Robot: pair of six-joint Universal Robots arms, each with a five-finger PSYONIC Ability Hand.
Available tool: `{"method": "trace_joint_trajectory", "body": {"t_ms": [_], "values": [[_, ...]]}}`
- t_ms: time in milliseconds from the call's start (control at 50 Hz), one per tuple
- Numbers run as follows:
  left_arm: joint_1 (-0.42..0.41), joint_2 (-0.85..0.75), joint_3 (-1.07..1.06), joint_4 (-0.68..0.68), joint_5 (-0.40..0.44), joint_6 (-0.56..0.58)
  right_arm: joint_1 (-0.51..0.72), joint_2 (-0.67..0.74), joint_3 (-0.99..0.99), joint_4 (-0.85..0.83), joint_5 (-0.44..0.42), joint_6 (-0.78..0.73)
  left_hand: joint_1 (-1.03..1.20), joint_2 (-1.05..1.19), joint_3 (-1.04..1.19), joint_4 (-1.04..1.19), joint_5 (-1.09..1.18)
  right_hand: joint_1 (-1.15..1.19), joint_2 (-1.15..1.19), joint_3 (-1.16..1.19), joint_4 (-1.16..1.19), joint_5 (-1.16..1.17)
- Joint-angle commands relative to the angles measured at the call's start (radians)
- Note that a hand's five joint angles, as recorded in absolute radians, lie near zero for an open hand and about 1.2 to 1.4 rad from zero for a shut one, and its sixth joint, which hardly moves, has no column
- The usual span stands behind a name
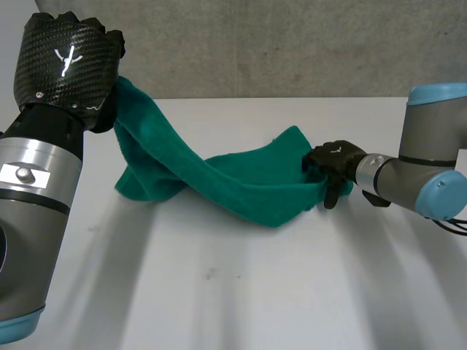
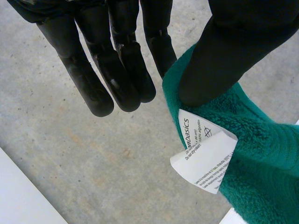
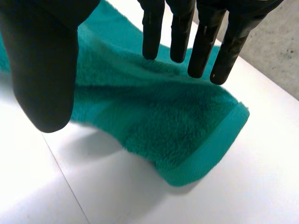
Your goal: Fold the towel.
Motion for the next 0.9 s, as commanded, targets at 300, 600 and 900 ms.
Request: {"method": "trace_joint_trajectory", "body": {"t_ms": [300, 600, 900], "values": [[0.046, -0.001, -0.001, 0.0, 0.0, -0.023, -0.039, -0.149, 0.125, -0.26, 0.142, 0.118, 0.271, 0.2, 0.205, 0.202, 0.26, 1.05, 1.002, 0.994, 0.995, 1.006], [0.147, -0.02, -0.025, -0.026, 0.005, -0.042, -0.064, -0.567, 0.281, 0.124, 0.154, -0.188, 0.271, 0.2, 0.205, 0.202, 0.26, 1.05, 1.002, 0.994, 0.995, 1.006], [0.221, -0.384, 0.025, -0.225, 0.085, -0.192, -0.056, -0.349, 0.381, 0.201, 0.183, -0.339, 0.271, 0.2, 0.205, 0.202, 0.26, 1.05, 1.002, 0.994, 0.995, 1.006]]}}
